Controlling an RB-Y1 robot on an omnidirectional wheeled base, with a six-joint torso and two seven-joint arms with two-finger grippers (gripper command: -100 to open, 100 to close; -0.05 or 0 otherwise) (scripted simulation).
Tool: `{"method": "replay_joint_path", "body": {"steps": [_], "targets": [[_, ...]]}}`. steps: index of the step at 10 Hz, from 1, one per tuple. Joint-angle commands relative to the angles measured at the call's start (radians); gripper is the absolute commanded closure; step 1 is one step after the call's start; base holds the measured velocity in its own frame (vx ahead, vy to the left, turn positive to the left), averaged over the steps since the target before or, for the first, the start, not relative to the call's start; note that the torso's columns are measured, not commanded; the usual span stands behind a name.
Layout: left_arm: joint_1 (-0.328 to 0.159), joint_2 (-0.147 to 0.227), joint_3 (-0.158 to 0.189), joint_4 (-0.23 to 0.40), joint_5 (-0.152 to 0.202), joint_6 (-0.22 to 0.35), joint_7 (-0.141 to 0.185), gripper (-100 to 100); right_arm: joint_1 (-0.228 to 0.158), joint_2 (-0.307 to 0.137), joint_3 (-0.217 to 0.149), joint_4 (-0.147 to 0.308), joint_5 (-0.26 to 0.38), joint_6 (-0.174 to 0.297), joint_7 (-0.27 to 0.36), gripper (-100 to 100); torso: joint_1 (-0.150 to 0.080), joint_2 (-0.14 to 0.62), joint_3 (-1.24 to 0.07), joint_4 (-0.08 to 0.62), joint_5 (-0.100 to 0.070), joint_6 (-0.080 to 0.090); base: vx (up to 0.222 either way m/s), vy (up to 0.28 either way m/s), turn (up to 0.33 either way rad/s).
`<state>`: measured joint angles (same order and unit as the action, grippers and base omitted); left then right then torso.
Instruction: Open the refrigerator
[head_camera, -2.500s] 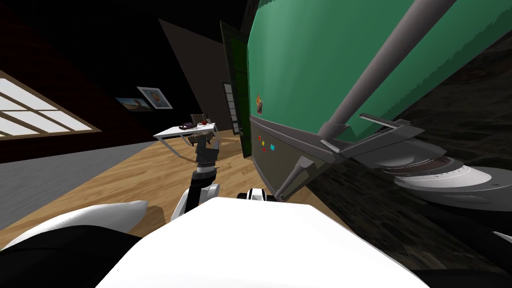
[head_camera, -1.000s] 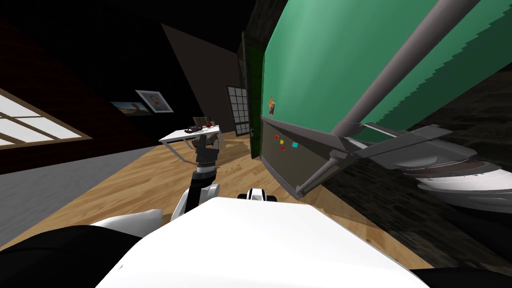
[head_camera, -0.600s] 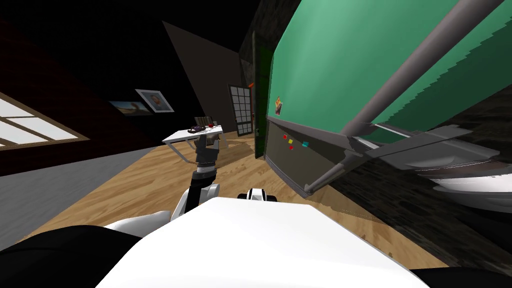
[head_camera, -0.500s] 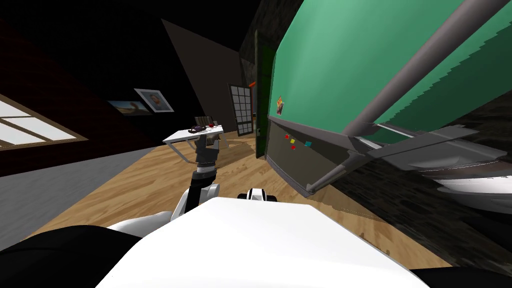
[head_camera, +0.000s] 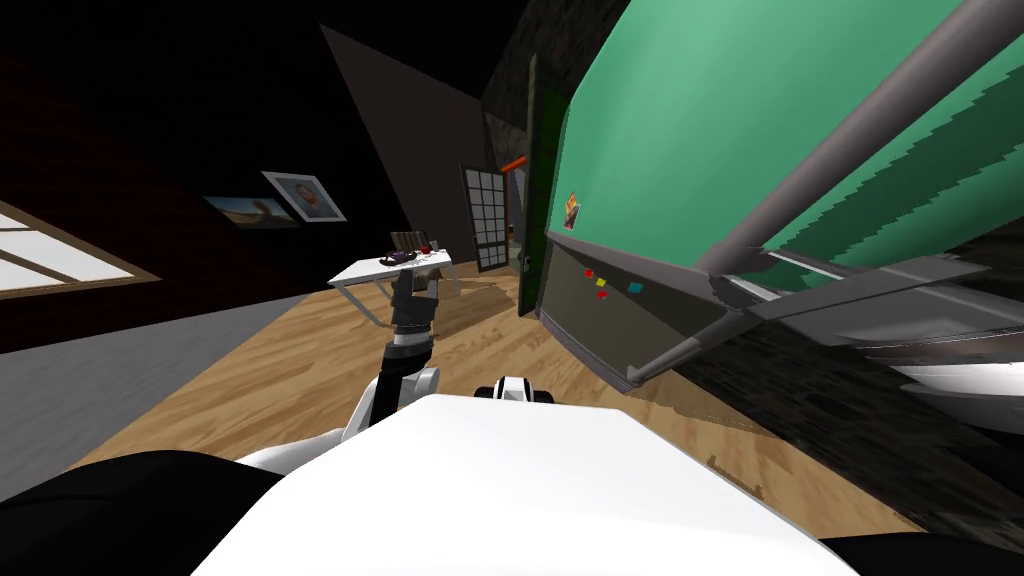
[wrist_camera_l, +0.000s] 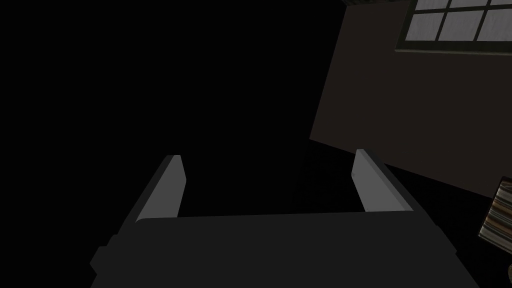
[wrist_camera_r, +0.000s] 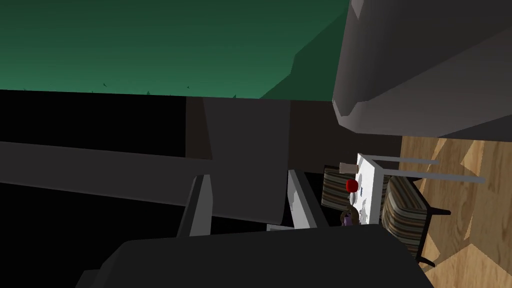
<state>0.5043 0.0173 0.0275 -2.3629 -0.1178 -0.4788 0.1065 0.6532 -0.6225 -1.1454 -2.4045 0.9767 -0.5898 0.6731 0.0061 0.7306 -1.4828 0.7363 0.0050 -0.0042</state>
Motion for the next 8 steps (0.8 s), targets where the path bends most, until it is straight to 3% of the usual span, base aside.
{"method": "replay_joint_path", "body": {"steps": [1, 8], "targets": [[0.000, 0.000, 0.000, 0.000, 0.000, 0.000, 0.000, 0, 0.019, 0.004, -0.030, 0.022, 0.016, 0.022, -0.006, 100, 0.006, -0.003, -0.002, -0.002, 0.001, -0.002, 0.112, 0.409, -0.093], [0.000, 0.000, 0.000, 0.000, 0.000, 0.000, 0.000, 0, 0.047, 0.014, -0.070, 0.057, 0.038, 0.046, -0.008, 100, 0.004, -0.009, -0.009, -0.002, 0.004, -0.006, 0.059, 0.289, -0.040]]}}
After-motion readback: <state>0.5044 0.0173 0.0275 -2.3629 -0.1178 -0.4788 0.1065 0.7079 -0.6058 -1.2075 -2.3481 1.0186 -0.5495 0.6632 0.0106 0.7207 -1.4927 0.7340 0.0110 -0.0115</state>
